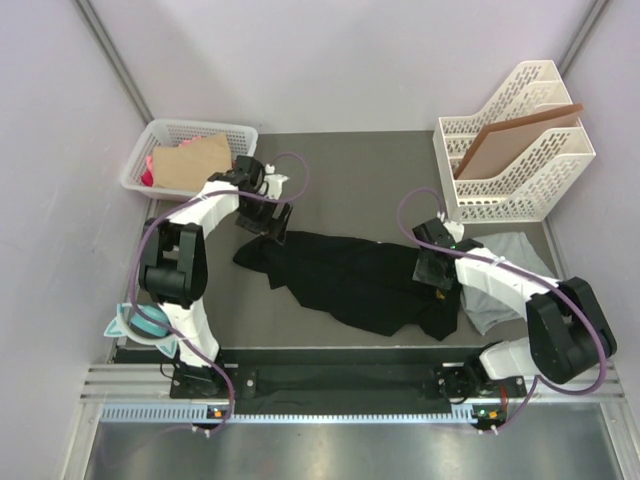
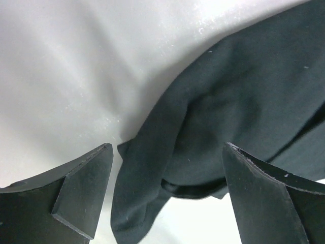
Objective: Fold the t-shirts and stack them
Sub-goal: Flatten out the tshirt
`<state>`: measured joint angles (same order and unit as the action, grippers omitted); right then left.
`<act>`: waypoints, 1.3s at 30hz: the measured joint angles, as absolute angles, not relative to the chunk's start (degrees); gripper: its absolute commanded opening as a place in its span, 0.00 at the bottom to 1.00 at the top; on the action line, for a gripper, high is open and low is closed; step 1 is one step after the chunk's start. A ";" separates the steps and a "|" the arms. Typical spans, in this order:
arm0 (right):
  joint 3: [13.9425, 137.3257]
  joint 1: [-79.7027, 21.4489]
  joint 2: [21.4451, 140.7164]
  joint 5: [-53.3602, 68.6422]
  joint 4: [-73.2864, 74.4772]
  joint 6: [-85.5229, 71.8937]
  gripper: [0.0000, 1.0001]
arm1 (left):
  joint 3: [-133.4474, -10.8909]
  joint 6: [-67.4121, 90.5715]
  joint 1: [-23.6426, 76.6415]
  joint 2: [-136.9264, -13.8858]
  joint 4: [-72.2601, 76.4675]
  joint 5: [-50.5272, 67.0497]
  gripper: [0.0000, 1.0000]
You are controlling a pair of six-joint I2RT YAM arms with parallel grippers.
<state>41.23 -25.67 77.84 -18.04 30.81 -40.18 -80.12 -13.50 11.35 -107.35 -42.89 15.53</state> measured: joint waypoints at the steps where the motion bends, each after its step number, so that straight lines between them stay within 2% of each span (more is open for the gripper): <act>1: 41.23 -25.63 78.28 -17.82 30.46 -40.03 0.34 | -80.05 -13.52 11.35 -107.68 -42.72 15.46 0.92; 5: 41.23 -25.43 79.72 -17.15 29.15 -40.03 0.30 | -79.09 -13.89 11.31 -108.99 -41.69 14.46 0.87; 7: 41.23 -25.23 79.99 -16.82 28.77 -40.03 0.27 | -78.30 -14.15 11.29 -109.10 -41.52 14.04 0.78; 10: 41.23 -25.10 80.09 -16.60 28.45 -39.88 0.19 | -77.49 -14.92 11.11 -109.03 -41.36 14.00 0.70; 13: 41.25 -24.82 80.62 -16.40 28.05 -39.53 0.09 | -76.60 -15.68 10.50 -108.44 -41.54 14.06 0.68; 15: 41.30 -24.71 80.84 -16.34 27.83 -39.29 0.07 | -76.36 -16.47 9.65 -107.35 -42.22 14.06 0.68; 26: 41.65 -24.18 80.86 -15.92 27.88 -38.22 0.06 | -74.63 -20.80 5.72 -91.61 -46.85 13.21 0.70; 35: 41.69 -23.29 78.63 -15.84 28.32 -37.60 0.06 | -67.48 -20.95 5.74 -93.76 -47.03 13.87 0.69; 37: 41.69 -23.03 78.11 -15.81 28.34 -37.50 0.05 | -66.61 -20.95 5.69 -94.19 -47.05 13.87 0.66; 39: 41.71 -22.79 77.97 -15.77 28.36 -37.47 0.00 | -66.28 -20.93 5.65 -94.48 -46.92 13.87 0.55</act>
